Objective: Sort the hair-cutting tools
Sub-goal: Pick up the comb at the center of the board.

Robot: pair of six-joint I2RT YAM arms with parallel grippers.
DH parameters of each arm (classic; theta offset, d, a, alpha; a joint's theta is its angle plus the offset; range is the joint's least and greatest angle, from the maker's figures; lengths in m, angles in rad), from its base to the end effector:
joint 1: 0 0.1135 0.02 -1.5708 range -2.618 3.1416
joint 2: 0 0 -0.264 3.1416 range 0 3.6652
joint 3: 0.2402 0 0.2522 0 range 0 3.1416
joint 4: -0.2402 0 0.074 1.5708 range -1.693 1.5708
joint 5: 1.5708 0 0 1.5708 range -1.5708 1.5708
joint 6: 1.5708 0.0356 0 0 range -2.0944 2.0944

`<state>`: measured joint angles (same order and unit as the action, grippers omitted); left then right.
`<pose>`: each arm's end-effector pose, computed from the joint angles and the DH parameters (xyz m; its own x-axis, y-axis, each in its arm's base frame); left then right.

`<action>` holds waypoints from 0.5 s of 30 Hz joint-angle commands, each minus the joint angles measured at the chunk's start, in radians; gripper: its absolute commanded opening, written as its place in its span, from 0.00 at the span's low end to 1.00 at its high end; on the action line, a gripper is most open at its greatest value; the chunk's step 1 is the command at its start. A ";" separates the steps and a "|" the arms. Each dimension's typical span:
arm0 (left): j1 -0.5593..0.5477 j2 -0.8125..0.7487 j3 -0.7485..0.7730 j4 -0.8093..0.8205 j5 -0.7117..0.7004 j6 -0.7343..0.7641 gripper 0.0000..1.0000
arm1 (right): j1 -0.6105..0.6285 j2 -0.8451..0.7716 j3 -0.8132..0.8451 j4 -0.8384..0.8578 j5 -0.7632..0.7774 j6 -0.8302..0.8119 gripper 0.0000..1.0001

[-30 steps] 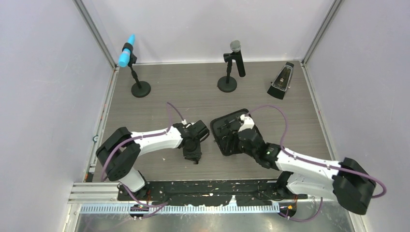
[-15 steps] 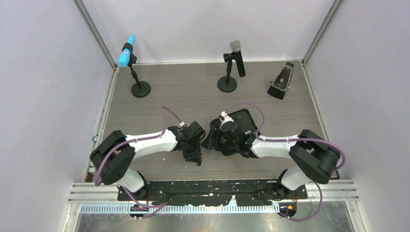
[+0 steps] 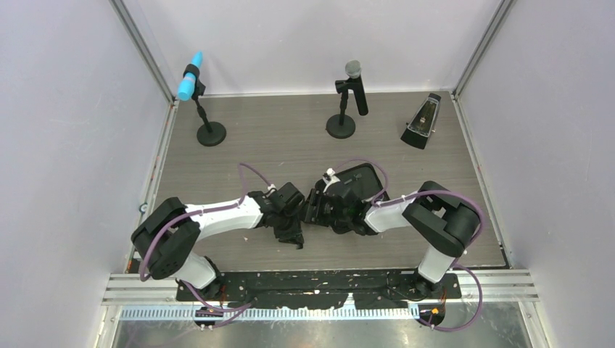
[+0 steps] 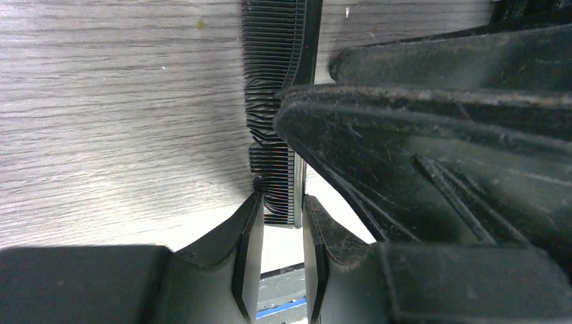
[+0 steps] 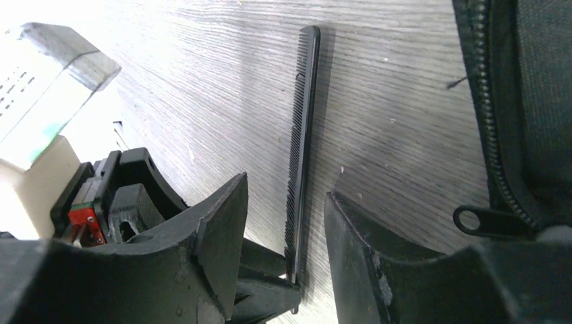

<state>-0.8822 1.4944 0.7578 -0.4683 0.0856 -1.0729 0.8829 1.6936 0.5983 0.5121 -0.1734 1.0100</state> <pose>0.1634 -0.2033 0.1544 -0.9764 -0.1911 -0.1007 -0.1446 0.9246 -0.3525 0.1914 0.2425 0.1251 -0.9078 0.2091 -0.3635 -0.1573 0.6337 0.7574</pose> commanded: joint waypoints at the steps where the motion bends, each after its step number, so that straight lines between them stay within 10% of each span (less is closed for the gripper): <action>1: -0.001 0.020 -0.038 0.011 -0.013 0.003 0.14 | 0.010 0.071 0.019 0.058 -0.046 0.030 0.52; 15: -0.001 -0.037 -0.093 0.096 -0.004 0.026 0.14 | -0.008 0.188 0.048 0.082 -0.153 -0.019 0.48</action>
<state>-0.8783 1.4521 0.7067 -0.4198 0.0937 -1.0809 0.8600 1.8278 0.6403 0.6746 -0.2638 1.0462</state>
